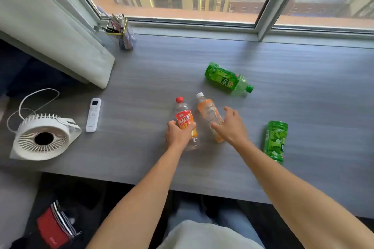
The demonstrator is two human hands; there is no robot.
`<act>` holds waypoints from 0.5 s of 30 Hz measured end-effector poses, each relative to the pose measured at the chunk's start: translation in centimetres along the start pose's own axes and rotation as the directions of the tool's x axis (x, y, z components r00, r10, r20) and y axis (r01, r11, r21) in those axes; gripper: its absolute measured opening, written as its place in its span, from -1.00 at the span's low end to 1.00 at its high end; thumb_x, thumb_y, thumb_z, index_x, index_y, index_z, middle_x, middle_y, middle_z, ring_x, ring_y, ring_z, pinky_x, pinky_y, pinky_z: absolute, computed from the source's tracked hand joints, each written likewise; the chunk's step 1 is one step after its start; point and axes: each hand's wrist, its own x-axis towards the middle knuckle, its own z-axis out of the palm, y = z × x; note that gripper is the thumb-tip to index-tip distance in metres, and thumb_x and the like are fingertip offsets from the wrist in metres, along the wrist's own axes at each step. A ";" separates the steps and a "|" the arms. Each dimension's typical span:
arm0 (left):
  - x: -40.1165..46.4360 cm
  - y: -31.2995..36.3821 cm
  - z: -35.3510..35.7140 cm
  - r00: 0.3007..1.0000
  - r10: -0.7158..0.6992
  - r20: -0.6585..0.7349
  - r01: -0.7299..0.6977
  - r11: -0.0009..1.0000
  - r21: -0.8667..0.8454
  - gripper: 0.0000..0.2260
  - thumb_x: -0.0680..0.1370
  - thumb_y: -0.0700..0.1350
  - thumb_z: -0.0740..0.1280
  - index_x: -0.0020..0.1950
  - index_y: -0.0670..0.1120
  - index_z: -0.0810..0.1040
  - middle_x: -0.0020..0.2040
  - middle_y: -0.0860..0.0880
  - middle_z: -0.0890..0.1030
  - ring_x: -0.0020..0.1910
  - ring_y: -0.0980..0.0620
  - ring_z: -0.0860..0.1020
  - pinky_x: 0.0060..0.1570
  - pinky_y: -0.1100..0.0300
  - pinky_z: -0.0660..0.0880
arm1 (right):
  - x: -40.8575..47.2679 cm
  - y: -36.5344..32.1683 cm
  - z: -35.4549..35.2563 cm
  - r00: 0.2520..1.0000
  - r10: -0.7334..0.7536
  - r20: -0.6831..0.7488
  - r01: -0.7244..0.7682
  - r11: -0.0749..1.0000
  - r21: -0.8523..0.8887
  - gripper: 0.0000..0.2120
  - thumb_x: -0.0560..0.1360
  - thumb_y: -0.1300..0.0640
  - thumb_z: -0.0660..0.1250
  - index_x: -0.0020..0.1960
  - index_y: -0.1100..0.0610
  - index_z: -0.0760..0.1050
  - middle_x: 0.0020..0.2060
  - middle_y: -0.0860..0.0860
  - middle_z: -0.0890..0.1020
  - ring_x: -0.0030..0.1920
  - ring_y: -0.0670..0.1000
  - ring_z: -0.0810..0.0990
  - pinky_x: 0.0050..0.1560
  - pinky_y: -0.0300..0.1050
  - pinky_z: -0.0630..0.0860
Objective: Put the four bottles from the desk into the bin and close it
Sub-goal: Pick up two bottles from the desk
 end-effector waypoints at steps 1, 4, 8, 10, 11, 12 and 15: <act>0.3 0.4 0.4 1.000 0.000 -0.028 0.000 1.000 -0.020 -0.30 0.34 0.24 0.53 0.31 -0.11 0.40 0.24 -0.10 0.56 0.22 -0.16 0.55 0.16 0.03 0.49 | 0.6 -0.2 0.5 1.000 0.014 0.003 -0.014 1.000 -0.010 -0.20 0.40 -0.15 0.38 0.52 0.12 0.20 0.43 0.12 0.37 0.41 0.17 0.39 0.24 0.12 0.46; 1.0 0.9 2.1 0.994 -0.020 -0.105 0.013 0.998 -0.067 -0.25 0.28 0.20 0.58 0.31 -0.13 0.42 0.25 -0.13 0.54 0.25 -0.17 0.53 0.23 -0.02 0.49 | 1.8 -0.3 2.3 0.999 0.043 0.005 -0.043 0.999 -0.028 -0.14 0.36 -0.19 0.41 0.51 0.13 0.17 0.41 0.13 0.38 0.39 0.20 0.40 0.21 0.13 0.47; 1.7 -0.1 3.8 0.984 -0.022 -0.175 0.018 1.000 -0.025 -0.26 0.28 0.14 0.60 0.32 -0.17 0.43 0.26 -0.17 0.54 0.25 -0.19 0.52 0.21 -0.02 0.49 | 2.7 0.8 4.2 0.998 0.028 -0.048 -0.032 0.995 -0.097 -0.18 0.33 -0.22 0.44 0.45 0.10 0.24 0.31 0.11 0.44 0.30 0.21 0.46 0.13 0.14 0.50; 1.9 -0.8 4.1 0.984 -0.016 -0.175 0.012 1.000 -0.022 -0.34 0.31 0.10 0.59 0.27 -0.17 0.46 0.21 -0.18 0.56 0.22 -0.20 0.54 0.18 0.00 0.51 | 2.8 1.3 4.6 0.998 0.024 -0.052 -0.029 0.995 -0.091 -0.29 0.35 -0.19 0.44 0.36 0.10 0.32 0.24 0.10 0.48 0.25 0.20 0.48 0.07 0.11 0.51; 1.8 -1.1 4.1 0.986 -0.015 -0.165 0.012 1.000 -0.017 -0.38 0.31 0.08 0.58 0.24 -0.17 0.47 0.19 -0.18 0.57 0.20 -0.20 0.55 0.17 -0.01 0.52 | 2.6 1.5 4.5 0.998 0.030 -0.048 -0.033 0.997 -0.066 -0.35 0.35 -0.18 0.43 0.32 0.09 0.36 0.20 0.09 0.50 0.22 0.19 0.50 0.05 0.09 0.51; 1.7 -1.4 3.9 0.988 -0.011 -0.152 0.010 1.000 -0.005 -0.41 0.31 0.08 0.56 0.22 -0.16 0.48 0.16 -0.17 0.58 0.17 -0.20 0.56 0.16 -0.03 0.54 | 2.3 1.8 4.2 0.998 0.039 -0.039 -0.040 0.999 -0.034 -0.40 0.34 -0.16 0.42 0.28 0.08 0.39 0.16 0.08 0.52 0.17 0.18 0.53 0.03 0.07 0.52; 0.5 -2.9 2.8 0.997 0.013 -0.074 -0.010 0.999 0.046 -0.47 0.30 0.06 0.54 0.17 -0.10 0.47 0.07 -0.12 0.59 0.04 -0.16 0.60 0.05 -0.06 0.60 | 0.1 3.1 3.0 0.998 0.066 -0.007 -0.065 0.994 0.092 -0.51 0.24 -0.15 0.36 0.11 0.01 0.40 -0.06 0.00 0.60 -0.07 0.14 0.62 -0.10 0.03 0.59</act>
